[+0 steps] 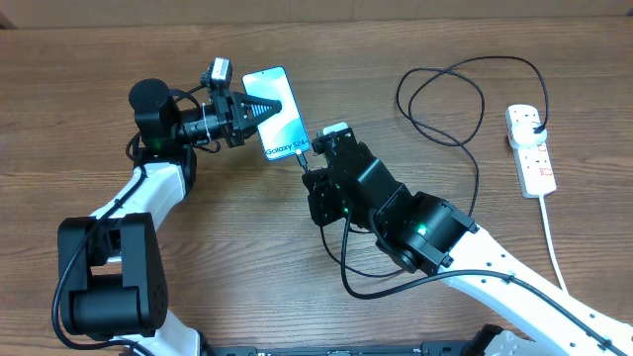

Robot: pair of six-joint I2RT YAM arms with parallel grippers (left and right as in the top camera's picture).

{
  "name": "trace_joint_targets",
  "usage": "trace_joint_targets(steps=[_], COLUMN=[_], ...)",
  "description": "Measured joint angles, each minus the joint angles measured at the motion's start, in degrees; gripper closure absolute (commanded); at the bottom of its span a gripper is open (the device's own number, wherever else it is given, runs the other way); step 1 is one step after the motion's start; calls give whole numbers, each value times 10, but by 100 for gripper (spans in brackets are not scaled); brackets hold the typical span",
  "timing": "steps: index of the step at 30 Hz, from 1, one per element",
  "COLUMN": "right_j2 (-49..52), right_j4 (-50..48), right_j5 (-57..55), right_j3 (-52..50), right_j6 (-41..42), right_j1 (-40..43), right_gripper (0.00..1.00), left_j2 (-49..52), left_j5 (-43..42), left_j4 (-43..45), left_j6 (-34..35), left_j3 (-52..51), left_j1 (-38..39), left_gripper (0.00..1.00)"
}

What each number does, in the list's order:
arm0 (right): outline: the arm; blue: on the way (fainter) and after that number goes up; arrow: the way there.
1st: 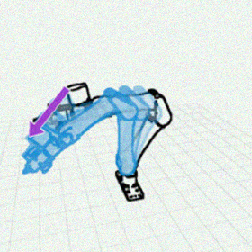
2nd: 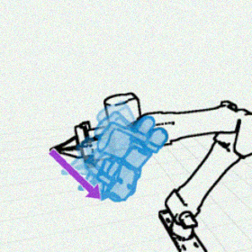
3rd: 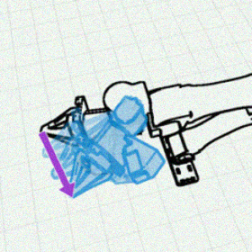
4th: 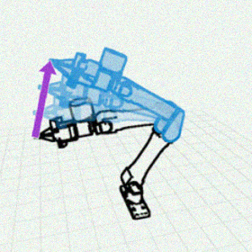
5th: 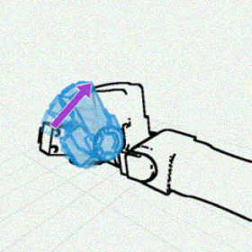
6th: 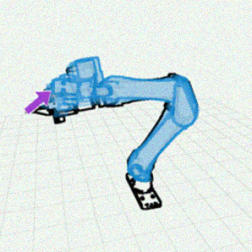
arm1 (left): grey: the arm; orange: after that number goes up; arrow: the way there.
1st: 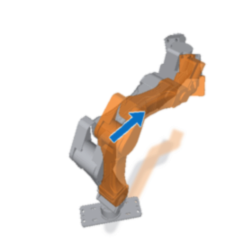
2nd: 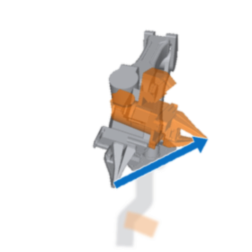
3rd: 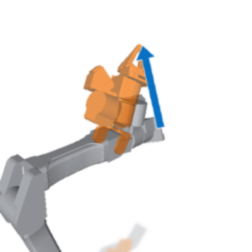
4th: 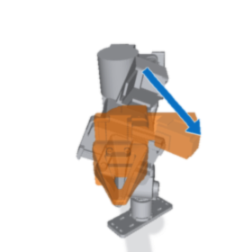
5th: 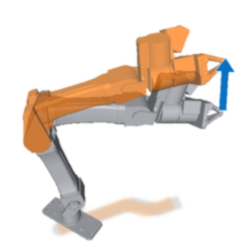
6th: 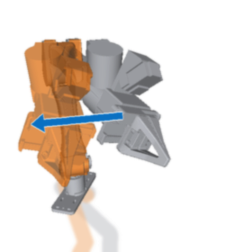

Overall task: Plug charger to phone and switch on socket
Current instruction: 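Raise the phone upright with the left gripper and bring plug below it, then push the USB-C plug up into the phone's bottom port with right gripper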

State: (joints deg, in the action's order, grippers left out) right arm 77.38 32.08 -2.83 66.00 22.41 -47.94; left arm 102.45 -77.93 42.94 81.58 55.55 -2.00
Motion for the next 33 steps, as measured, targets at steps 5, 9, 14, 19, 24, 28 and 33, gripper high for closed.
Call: trace_joint_targets(steps=[5,9,14,19,24,28,33], right_j2=[0,0,0,0,0,0,0], right_j4=[-5,-6,-6,-6,-5,3,10], right_j5=[34,45,50,50,49,49,49], right_j3=[0,0,0,0,0,0,0], right_j6=[0,0,0,0,1,20,42], right_j1=[0,0,0,0,0,0,0], right_gripper=[96,96,96,96,96,96,96], left_j2=[0,0,0,0,0,0,0], left_j5=[6,9,15,15,14,14,14], left_j4=[0,0,0,0,0,0,0], left_j6=[16,28,50,55,55,55,55], left_j3=[0,0,0,0,0,0,0], left_j1=[0,0,4,9,12,12,12], left_gripper=[96,96,96,96,96,96,96])
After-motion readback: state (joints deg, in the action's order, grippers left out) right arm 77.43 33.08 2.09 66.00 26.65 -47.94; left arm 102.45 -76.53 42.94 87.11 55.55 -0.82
